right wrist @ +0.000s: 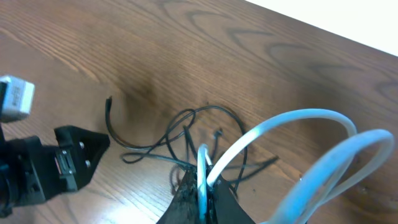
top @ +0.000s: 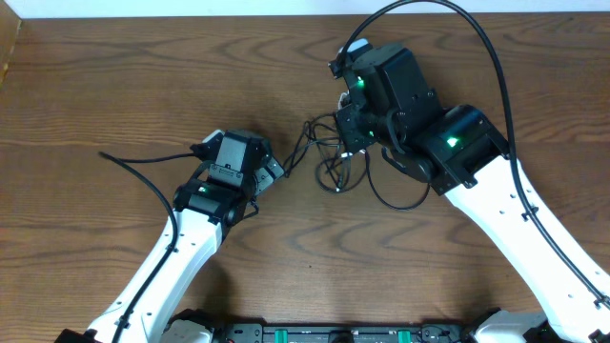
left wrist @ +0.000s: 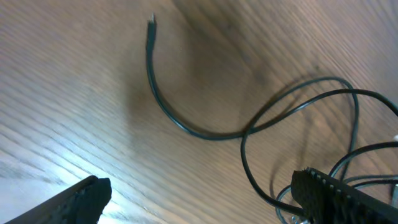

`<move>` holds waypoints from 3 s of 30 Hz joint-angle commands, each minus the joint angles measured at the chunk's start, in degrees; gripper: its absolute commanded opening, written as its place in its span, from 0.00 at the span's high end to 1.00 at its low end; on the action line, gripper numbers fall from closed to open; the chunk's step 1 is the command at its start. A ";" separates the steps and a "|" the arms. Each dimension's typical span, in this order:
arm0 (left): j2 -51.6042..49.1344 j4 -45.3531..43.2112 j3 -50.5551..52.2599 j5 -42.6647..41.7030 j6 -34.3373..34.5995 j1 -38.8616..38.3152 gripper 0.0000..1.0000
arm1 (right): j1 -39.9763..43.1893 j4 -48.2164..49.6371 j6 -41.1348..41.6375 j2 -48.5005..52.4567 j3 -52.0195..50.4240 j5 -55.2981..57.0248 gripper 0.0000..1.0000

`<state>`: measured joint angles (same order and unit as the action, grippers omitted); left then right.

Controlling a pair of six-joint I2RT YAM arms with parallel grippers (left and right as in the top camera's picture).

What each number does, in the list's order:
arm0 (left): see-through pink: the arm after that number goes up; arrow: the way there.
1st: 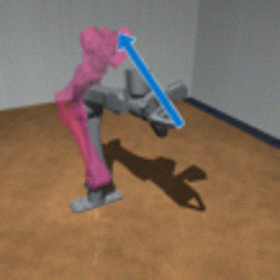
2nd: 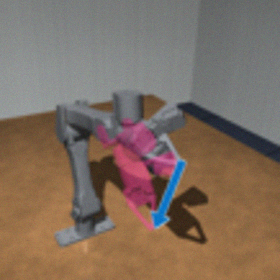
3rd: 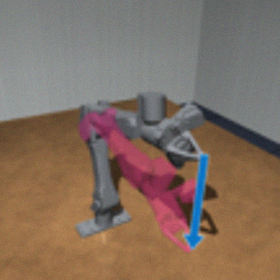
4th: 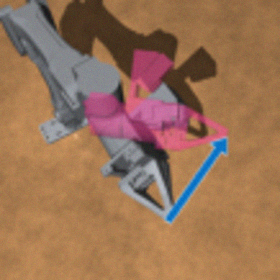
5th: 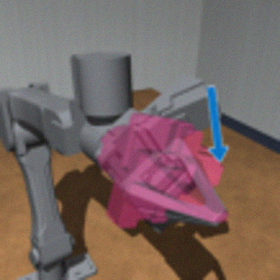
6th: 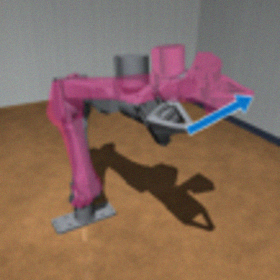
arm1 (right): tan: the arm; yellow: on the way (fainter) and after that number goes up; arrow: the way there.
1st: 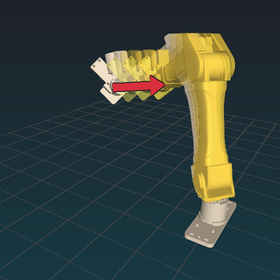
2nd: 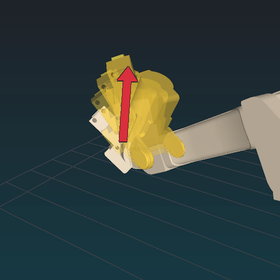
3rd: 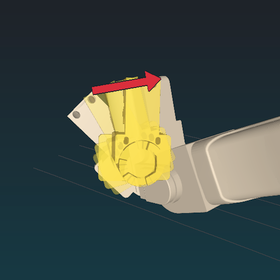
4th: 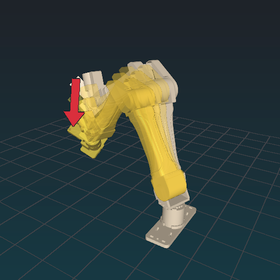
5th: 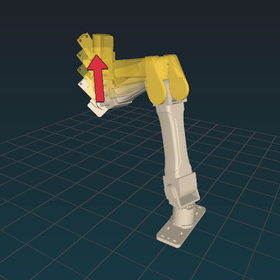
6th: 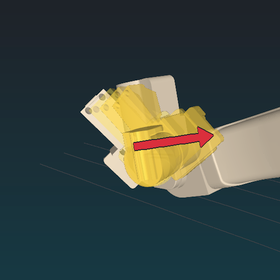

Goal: Untangle cables

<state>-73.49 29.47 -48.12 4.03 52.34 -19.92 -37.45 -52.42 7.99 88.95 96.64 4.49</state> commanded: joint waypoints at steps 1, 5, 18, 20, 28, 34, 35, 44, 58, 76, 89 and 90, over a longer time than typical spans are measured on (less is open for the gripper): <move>0.20 -2.73 0.15 -2.54 2.34 0.35 0.02 | 0.35 -0.37 2.95 -0.17 0.63 -0.17 0.99; 0.20 -6.08 0.15 -14.80 6.32 0.35 0.02 | 0.39 -2.12 2.93 -0.17 0.63 -0.15 0.99; 0.15 -16.26 0.15 -35.87 -0.42 -8.72 0.02 | 0.39 -2.91 2.93 -0.15 0.63 -0.15 0.99; -0.09 -17.31 0.17 -33.97 1.64 -9.99 0.02 | 0.39 -2.89 3.54 -0.15 0.63 -0.17 0.99; -5.73 -23.58 0.15 -24.26 6.08 -12.13 0.06 | 0.39 -3.93 4.44 -0.17 0.63 -0.37 0.99; -11.65 -24.28 0.15 -19.80 14.29 -12.13 0.09 | 0.39 -5.01 4.42 -0.17 0.63 -0.35 0.99; -12.50 -24.61 0.15 -19.80 14.82 -12.15 0.09 | 0.39 -5.05 4.42 -0.17 0.63 -0.35 0.99; -18.86 -19.78 0.15 -12.46 15.45 -11.19 0.16 | 0.39 -6.08 4.13 -0.24 0.63 0.76 0.99; -18.88 -11.72 0.15 -9.75 14.38 -7.04 0.02 | 6.75 -12.68 7.96 -3.45 0.66 17.09 0.99; -18.88 -11.74 0.15 -9.75 14.38 -7.04 0.02 | 55.34 -0.13 -6.82 4.44 0.31 36.48 0.99; -18.88 -11.74 0.15 -9.75 14.38 -7.04 0.02 | 77.00 4.81 -12.37 26.51 0.31 17.18 0.99; -18.88 -11.72 0.15 -9.75 14.38 -7.04 0.02 | 77.48 5.14 -12.37 27.61 0.31 16.24 0.99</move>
<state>-91.70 17.34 -48.14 -7.11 67.13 -27.27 38.02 -47.90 -1.87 113.10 96.68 25.12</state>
